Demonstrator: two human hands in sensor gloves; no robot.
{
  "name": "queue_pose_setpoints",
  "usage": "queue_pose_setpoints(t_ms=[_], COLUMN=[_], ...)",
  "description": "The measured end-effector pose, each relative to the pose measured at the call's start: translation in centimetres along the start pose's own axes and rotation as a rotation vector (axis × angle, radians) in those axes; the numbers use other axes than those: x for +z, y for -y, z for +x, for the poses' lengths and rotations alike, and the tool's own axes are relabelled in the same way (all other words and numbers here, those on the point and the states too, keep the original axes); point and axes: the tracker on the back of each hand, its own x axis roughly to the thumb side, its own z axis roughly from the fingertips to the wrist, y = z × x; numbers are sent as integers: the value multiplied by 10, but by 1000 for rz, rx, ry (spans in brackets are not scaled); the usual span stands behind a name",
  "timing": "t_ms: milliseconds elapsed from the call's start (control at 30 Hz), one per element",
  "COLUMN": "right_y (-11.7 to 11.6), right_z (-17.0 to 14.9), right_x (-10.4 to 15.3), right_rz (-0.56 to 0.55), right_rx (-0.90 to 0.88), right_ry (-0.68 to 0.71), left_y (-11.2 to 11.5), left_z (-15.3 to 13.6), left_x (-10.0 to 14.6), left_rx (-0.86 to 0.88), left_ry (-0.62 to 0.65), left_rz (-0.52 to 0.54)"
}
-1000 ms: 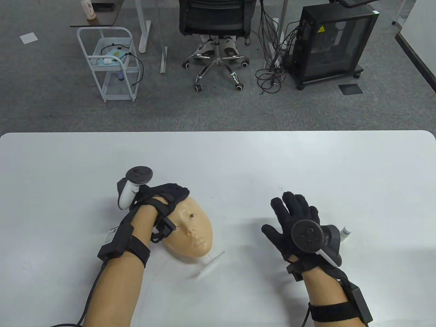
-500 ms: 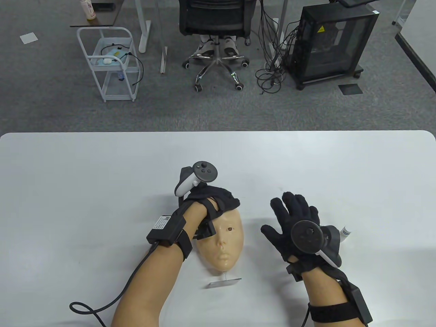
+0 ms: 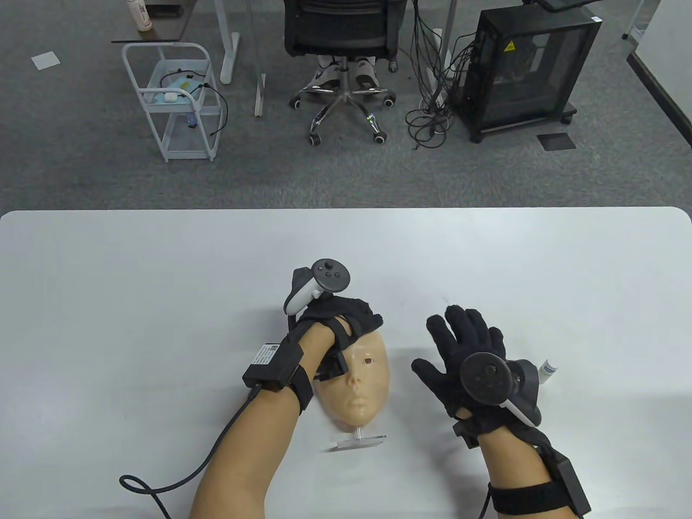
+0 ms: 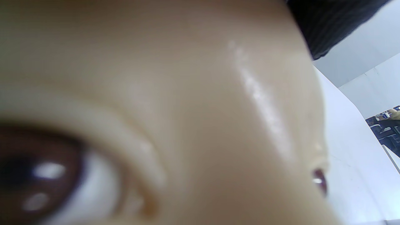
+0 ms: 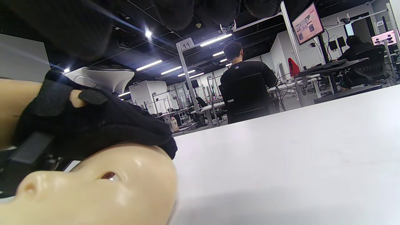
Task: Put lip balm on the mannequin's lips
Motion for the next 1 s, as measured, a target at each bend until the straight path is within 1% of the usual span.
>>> queue_pose_setpoints(t_ms=[400, 833, 933, 1000], right_y=[-1, -1, 0, 3], right_z=[4, 5, 5, 1], right_x=[1, 2, 2, 2], right_rz=[5, 9, 12, 1], right_rx=[-2, 4, 0, -6], right_ry=[15, 20, 17, 2], left_y=[3, 6, 3, -3], left_z=[0, 6, 7, 8], left_x=[-1, -4, 3, 15], left_rx=[-33, -24, 0, 24], left_ry=[-2, 53, 66, 91], left_rz=[21, 67, 124, 209])
